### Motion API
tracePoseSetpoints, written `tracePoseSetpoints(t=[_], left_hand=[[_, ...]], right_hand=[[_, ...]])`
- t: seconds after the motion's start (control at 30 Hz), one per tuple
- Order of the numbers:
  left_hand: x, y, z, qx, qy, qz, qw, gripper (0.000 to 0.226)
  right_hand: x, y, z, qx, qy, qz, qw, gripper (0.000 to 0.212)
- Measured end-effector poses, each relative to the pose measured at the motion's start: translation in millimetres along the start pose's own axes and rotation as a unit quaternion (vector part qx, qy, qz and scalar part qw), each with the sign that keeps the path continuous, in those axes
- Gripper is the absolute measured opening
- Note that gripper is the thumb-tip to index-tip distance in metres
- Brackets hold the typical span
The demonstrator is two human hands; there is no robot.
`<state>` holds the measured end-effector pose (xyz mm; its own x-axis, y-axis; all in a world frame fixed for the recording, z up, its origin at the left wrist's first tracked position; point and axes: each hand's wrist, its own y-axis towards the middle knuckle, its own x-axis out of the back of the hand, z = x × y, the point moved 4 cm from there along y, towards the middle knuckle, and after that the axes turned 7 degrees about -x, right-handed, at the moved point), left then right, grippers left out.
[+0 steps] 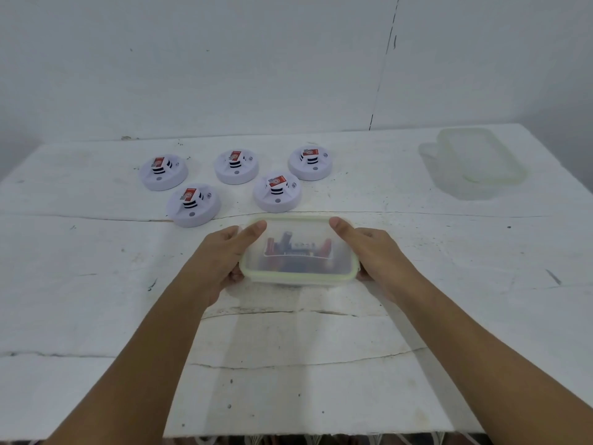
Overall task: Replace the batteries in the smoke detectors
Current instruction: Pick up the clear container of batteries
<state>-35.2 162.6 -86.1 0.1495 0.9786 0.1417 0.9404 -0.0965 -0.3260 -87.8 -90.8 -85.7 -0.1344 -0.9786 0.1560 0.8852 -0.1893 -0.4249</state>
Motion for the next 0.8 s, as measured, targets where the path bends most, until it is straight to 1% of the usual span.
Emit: tracePoseSetpoints(t=[0.17, 0.27, 0.33, 0.4, 0.43, 0.47, 0.5, 0.53, 0.57, 0.63, 0.73, 0.8], left_hand=[[0.5, -1.2, -3.6, -0.012, 0.018, -0.007, 1.000, 0.049], [2.3, -3.6, -6.3, -0.022, 0.042, -0.029, 0.998, 0.054], [3.4, -10.3, -9.5, -0.043, 0.070, -0.094, 0.992, 0.060], [4.3, -32.1, -16.7, -0.082, 0.059, -0.192, 0.976, 0.062], [4.7, -44.8, -18.5, -0.109, 0.056, -0.227, 0.966, 0.060], [5.1, -56.8, -19.1, -0.137, 0.070, -0.248, 0.956, 0.055], [5.6, -66.8, -17.3, -0.157, 0.097, -0.253, 0.950, 0.050], [5.4, -74.5, -13.5, -0.167, 0.126, -0.243, 0.947, 0.046], [4.1, -80.1, -8.4, -0.163, 0.146, -0.218, 0.951, 0.047], [-1.1, -86.6, 1.9, -0.133, 0.158, -0.156, 0.966, 0.056], [-13.0, -90.0, 11.4, -0.091, 0.159, -0.086, 0.979, 0.060], [-17.1, -88.9, 15.8, -0.066, 0.137, -0.072, 0.986, 0.059]], right_hand=[[0.3, 0.7, -5.1, 0.008, 0.090, -0.025, 0.996, 0.059], [0.9, 0.7, -4.3, 0.005, 0.077, -0.005, 0.997, 0.057], [2.7, 2.2, -0.2, 0.002, 0.058, -0.008, 0.998, 0.055], [6.4, 4.4, 5.8, 0.020, -0.007, -0.033, 0.999, 0.052], [8.4, 5.3, 9.7, 0.043, -0.049, -0.048, 0.997, 0.046], [9.4, 6.8, 14.5, 0.068, -0.084, -0.055, 0.993, 0.038], [9.2, 8.5, 19.5, 0.089, -0.105, -0.053, 0.989, 0.029], [7.6, 10.9, 24.7, 0.103, -0.118, -0.042, 0.987, 0.023], [5.3, 13.6, 29.7, 0.109, -0.126, -0.027, 0.986, 0.018], [-1.3, 19.8, 37.6, 0.100, -0.134, 0.009, 0.986, 0.015], [-9.0, 26.7, 40.7, 0.074, -0.145, 0.058, 0.985, 0.029], [-11.6, 26.3, 39.9, 0.067, -0.139, 0.080, 0.985, 0.040]])
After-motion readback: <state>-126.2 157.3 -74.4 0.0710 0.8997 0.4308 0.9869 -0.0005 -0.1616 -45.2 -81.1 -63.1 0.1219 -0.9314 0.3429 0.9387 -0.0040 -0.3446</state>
